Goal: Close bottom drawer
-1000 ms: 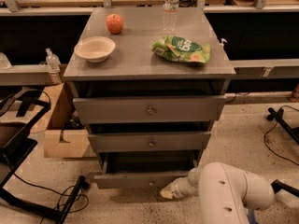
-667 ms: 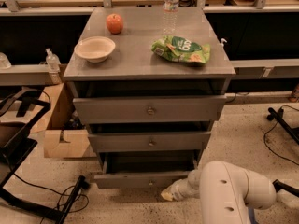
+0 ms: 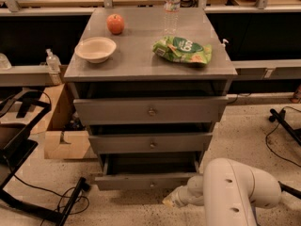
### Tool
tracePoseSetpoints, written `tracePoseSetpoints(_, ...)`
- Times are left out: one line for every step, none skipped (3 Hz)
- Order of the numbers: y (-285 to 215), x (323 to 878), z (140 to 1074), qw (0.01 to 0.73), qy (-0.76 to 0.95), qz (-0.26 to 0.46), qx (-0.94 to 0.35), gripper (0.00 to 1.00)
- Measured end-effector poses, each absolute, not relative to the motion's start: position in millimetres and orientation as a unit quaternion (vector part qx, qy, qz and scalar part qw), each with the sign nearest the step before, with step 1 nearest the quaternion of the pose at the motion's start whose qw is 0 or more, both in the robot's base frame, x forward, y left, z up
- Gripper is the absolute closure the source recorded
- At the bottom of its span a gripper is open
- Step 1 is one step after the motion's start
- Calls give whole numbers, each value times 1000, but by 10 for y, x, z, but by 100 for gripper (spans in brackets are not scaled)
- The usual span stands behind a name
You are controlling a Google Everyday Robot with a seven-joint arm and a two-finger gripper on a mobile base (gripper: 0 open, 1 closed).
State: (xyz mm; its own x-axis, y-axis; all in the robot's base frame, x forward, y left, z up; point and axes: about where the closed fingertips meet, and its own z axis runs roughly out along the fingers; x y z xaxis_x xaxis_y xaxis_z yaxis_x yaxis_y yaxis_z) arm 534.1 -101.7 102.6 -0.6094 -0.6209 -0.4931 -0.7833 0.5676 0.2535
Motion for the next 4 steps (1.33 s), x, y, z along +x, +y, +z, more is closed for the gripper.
tracePoseSetpoints(-1091, 5494, 931, 169, 866, 227, -413, 100)
tracePoseSetpoints(-1249, 5955, 942, 171, 862, 224, -421, 100)
tracePoseSetpoints(-1273, 5994, 951, 173, 862, 223, -422, 100)
tracePoseSetpoints(-1336, 6231, 992, 183, 859, 222, -423, 100)
